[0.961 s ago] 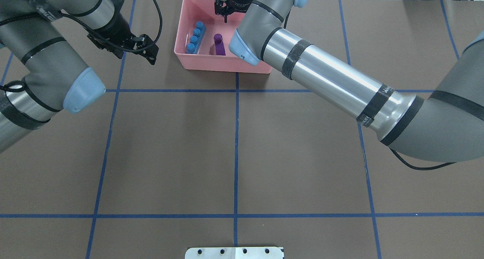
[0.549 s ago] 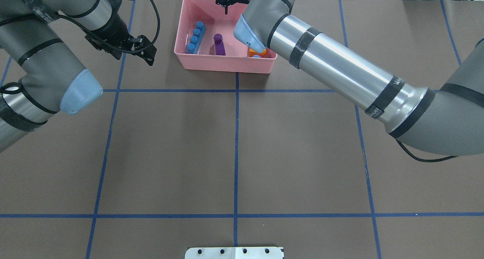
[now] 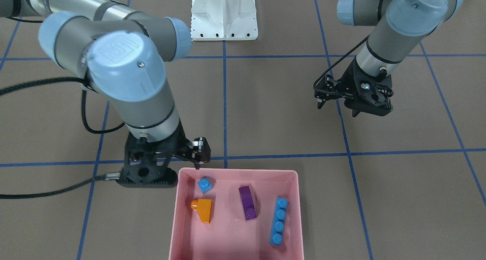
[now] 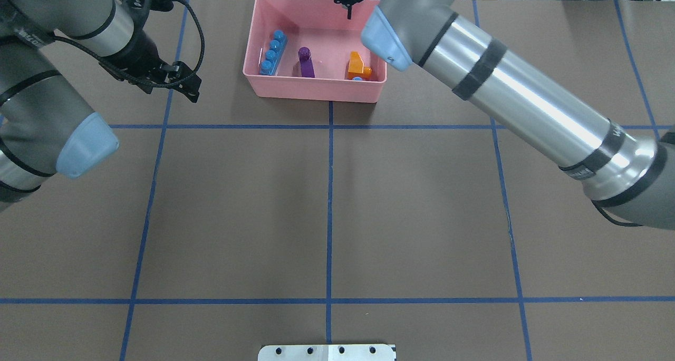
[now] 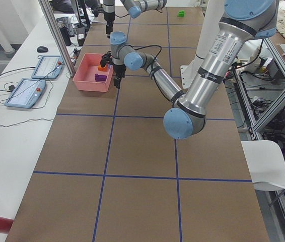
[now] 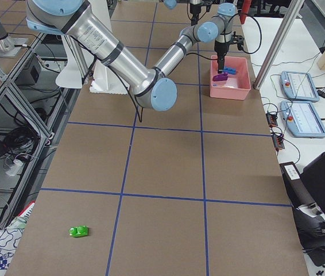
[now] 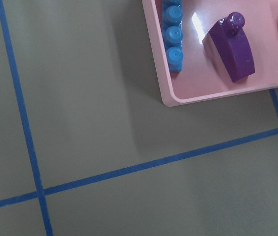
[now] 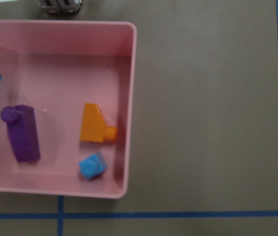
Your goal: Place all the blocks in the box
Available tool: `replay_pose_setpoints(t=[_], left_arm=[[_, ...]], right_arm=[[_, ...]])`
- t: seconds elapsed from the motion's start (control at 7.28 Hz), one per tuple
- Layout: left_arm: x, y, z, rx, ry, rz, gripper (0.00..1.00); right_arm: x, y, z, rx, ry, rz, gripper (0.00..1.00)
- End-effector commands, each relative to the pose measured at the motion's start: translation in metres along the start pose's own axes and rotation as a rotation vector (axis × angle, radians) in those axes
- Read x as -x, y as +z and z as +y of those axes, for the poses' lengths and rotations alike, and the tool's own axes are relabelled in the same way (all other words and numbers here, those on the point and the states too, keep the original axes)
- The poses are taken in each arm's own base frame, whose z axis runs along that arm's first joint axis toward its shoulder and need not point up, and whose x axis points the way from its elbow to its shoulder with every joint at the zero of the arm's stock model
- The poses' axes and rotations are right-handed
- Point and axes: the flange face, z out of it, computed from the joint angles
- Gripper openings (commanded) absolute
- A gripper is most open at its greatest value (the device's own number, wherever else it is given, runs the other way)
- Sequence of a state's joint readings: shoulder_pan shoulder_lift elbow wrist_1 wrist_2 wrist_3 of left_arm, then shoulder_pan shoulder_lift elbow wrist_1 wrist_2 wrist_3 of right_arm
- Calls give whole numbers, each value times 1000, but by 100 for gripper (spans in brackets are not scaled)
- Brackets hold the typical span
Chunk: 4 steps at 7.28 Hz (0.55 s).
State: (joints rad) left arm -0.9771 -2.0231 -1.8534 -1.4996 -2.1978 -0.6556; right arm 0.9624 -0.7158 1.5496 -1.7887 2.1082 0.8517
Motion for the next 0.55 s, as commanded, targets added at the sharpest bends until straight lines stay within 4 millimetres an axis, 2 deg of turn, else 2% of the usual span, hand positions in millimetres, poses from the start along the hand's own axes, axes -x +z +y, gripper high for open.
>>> replay_pose_setpoints(t=[0.0,0.14,0.41], left_arm=[[91,-9,12,38,33,-43,100],[139,-12,21,47,63,-77,100],[238,-19,40,81,130,-128,100]], right_arm=[[-124,-13,62,6,-76,-9,99],[-168,-10,86,12,-101,10,99],[-254,-17,129,18,-160,51,99]])
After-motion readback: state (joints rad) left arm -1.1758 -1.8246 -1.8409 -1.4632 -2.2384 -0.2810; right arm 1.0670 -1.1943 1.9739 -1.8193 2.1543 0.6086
